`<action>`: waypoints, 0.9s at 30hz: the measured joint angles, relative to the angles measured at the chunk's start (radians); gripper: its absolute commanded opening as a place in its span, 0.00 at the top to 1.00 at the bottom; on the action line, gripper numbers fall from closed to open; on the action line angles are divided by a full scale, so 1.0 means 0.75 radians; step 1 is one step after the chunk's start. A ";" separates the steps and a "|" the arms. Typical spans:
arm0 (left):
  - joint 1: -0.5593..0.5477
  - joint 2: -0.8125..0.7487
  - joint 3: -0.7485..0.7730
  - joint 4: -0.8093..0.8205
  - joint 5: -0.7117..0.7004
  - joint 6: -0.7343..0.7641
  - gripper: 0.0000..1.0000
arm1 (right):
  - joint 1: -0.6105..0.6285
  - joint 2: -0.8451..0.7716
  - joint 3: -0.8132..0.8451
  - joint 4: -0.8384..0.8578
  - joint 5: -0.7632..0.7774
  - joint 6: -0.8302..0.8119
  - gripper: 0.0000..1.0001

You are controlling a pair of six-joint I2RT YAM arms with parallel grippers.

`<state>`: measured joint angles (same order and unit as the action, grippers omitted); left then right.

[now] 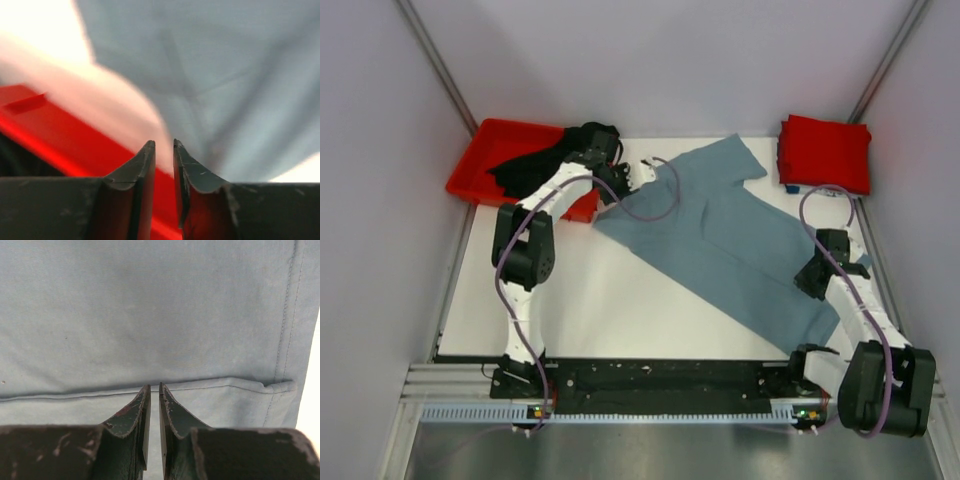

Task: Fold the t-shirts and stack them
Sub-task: Fold the flattened tshirt in 1/3 of the way

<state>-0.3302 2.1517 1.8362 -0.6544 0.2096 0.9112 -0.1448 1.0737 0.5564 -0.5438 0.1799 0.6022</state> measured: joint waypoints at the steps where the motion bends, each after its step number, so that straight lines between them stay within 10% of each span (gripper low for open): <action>1: -0.022 -0.043 -0.063 -0.020 0.039 0.042 0.66 | -0.001 0.000 0.001 -0.002 0.001 -0.008 0.86; 12: -0.134 -0.326 -0.368 -0.177 0.048 0.505 0.52 | 0.016 -0.158 0.302 -0.215 -0.103 -0.048 0.12; 18: -0.091 -0.247 -0.413 -0.179 -0.033 0.648 0.50 | -0.001 -0.253 0.204 -0.338 -0.267 0.295 0.12; 23: -0.102 -0.213 -0.419 -0.180 -0.021 0.719 0.49 | -0.018 -0.328 0.011 -0.469 -0.453 0.603 0.48; 27: -0.105 -0.194 -0.432 -0.174 -0.027 0.745 0.50 | -0.020 -0.432 -0.069 -0.637 -0.516 0.805 0.43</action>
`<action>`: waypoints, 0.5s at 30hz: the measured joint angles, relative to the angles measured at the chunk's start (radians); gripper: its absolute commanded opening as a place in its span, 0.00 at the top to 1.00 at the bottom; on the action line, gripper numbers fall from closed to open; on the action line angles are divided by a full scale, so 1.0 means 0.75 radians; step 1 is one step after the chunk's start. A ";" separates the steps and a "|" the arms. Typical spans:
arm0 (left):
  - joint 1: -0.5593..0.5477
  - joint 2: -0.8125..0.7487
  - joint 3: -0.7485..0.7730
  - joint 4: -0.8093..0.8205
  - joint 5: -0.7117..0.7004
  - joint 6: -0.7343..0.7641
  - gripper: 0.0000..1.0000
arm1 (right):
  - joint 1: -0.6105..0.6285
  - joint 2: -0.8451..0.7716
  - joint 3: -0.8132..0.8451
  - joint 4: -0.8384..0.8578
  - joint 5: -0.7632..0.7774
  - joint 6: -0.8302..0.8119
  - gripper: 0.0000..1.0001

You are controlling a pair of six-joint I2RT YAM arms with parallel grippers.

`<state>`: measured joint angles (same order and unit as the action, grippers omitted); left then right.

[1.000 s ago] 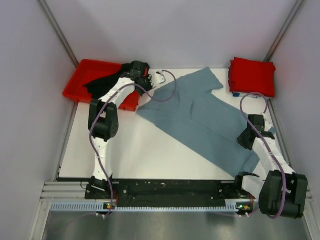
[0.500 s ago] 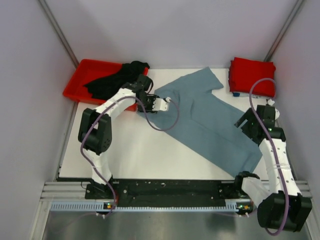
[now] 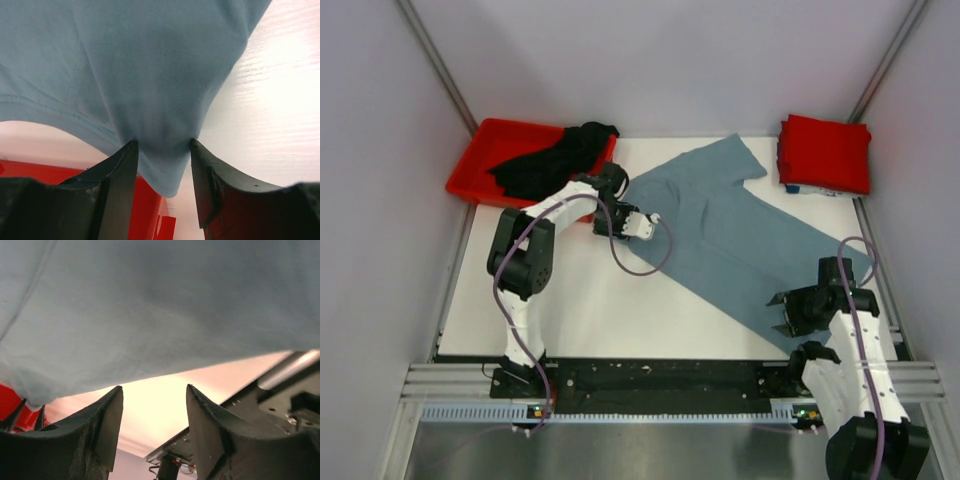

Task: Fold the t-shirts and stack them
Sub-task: Fold the flattened tshirt in 1/3 of the way

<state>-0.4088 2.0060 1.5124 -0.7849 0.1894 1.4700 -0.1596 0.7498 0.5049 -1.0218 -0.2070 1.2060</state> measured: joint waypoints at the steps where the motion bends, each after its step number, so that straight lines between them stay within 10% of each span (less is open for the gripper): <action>1: 0.000 0.011 -0.001 0.008 -0.006 0.000 0.50 | 0.000 -0.006 0.004 -0.035 0.008 0.024 0.41; 10: 0.002 0.066 0.015 0.030 -0.003 -0.011 1.00 | 0.000 0.215 0.088 -0.217 0.168 0.167 0.38; 15: 0.002 0.066 0.015 0.029 -0.005 -0.013 1.00 | 0.000 0.428 0.005 -0.139 0.234 0.238 0.42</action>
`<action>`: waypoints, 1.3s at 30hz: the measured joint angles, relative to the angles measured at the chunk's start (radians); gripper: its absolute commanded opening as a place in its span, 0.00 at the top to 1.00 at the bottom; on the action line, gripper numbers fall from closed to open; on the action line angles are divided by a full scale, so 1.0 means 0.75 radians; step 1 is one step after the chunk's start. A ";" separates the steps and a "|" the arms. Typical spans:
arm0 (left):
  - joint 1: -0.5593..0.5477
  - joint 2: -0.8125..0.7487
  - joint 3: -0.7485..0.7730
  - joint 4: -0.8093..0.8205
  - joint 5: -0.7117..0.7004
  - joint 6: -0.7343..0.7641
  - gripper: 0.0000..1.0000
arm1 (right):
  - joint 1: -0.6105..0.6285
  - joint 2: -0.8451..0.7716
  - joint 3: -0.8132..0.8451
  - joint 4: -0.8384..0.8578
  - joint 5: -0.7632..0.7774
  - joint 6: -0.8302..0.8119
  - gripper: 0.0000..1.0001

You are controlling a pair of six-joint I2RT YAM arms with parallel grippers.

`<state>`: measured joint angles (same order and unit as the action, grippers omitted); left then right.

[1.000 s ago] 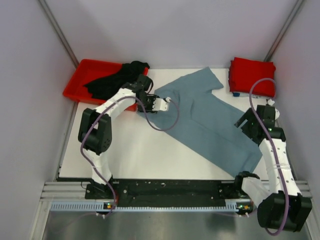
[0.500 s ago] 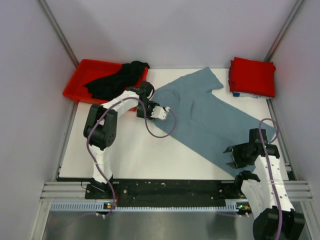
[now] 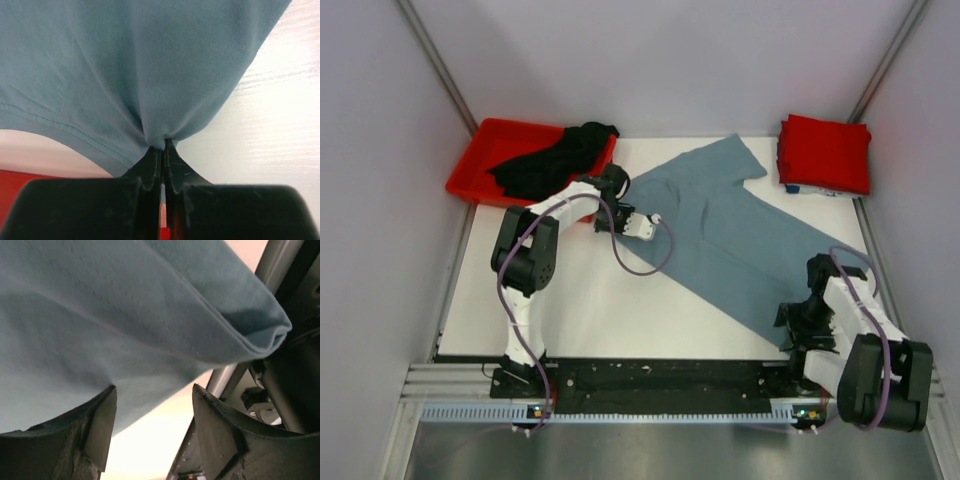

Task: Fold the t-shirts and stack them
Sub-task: Fold the flattened tshirt in 1/3 of the way

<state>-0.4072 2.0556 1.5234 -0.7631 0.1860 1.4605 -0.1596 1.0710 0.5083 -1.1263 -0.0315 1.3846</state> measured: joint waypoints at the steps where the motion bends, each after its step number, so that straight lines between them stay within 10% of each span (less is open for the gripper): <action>1: 0.000 0.000 0.000 0.000 0.000 -0.001 1.00 | 0.000 0.029 -0.001 0.014 0.022 0.014 0.46; 7: 0.003 0.000 0.000 -0.002 0.000 -0.024 1.00 | 0.001 0.135 0.024 0.104 0.042 0.081 1.00; 28: -0.121 -0.225 -0.332 -0.259 0.297 -0.161 0.99 | -0.253 0.655 0.479 0.324 0.571 -0.519 1.00; 33: -0.194 -0.306 -0.474 -0.349 0.396 -0.255 0.48 | -0.254 0.661 0.473 0.316 0.662 -0.603 1.00; 39: -0.176 -0.387 -0.509 -0.526 0.435 -0.402 0.41 | -0.261 0.611 0.439 0.327 0.795 -0.687 0.77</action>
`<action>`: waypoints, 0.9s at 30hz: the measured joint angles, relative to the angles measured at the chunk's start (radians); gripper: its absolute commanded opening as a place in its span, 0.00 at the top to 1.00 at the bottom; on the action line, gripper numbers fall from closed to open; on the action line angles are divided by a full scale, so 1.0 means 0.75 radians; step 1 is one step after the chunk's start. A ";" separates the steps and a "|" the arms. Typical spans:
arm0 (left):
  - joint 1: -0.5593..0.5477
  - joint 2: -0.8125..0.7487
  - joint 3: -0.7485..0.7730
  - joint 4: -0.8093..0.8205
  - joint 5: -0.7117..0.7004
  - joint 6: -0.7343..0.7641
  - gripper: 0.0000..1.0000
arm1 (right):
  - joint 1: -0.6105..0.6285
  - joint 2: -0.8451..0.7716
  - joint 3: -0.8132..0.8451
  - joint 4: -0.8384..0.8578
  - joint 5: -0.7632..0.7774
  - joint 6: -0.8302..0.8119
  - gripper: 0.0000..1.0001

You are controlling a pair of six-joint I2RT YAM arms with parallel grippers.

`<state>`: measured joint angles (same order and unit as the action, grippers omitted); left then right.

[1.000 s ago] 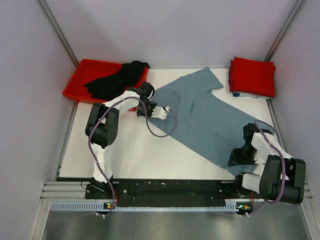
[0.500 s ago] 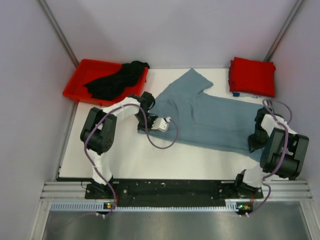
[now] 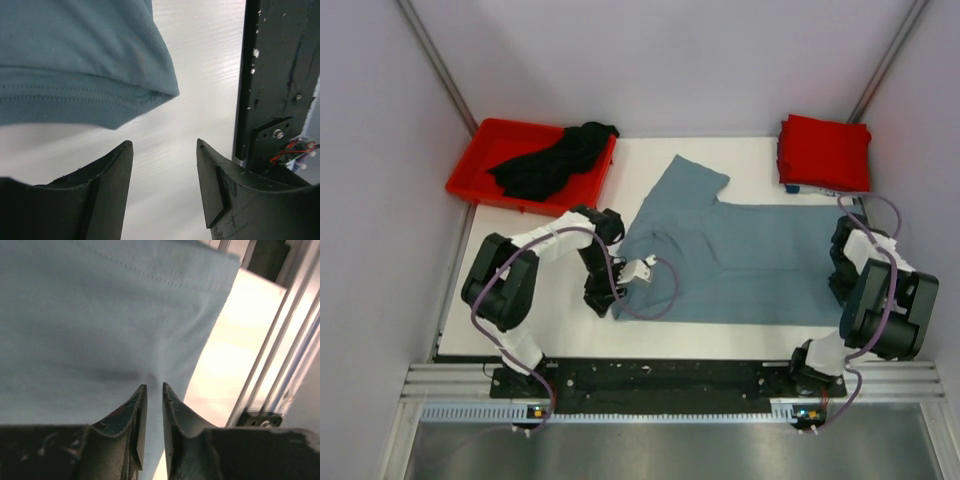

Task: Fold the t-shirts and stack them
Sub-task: Fold the flattened tshirt in 1/3 of the way

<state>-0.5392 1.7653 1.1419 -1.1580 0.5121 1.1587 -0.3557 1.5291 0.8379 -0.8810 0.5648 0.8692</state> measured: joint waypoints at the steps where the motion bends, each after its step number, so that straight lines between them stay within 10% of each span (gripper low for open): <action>1: 0.007 -0.015 0.009 -0.024 0.000 -0.027 0.41 | -0.002 -0.027 -0.001 -0.002 0.016 -0.021 0.72; 8: 0.107 0.006 0.375 -0.015 0.101 -0.329 0.42 | 0.096 -0.253 0.085 0.023 -0.090 -0.275 0.56; 15: 0.134 0.240 0.608 0.329 0.184 -0.783 0.42 | 0.414 -0.507 0.108 0.419 -0.758 -0.554 0.50; 27: 0.137 0.530 0.809 0.649 0.124 -1.194 0.39 | 0.746 0.209 0.407 0.708 -1.136 -0.621 0.47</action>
<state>-0.4362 2.1628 1.7489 -0.6712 0.6048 0.2634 0.2039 1.6859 1.1435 -0.3504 -0.2874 0.4038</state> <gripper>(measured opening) 0.603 0.518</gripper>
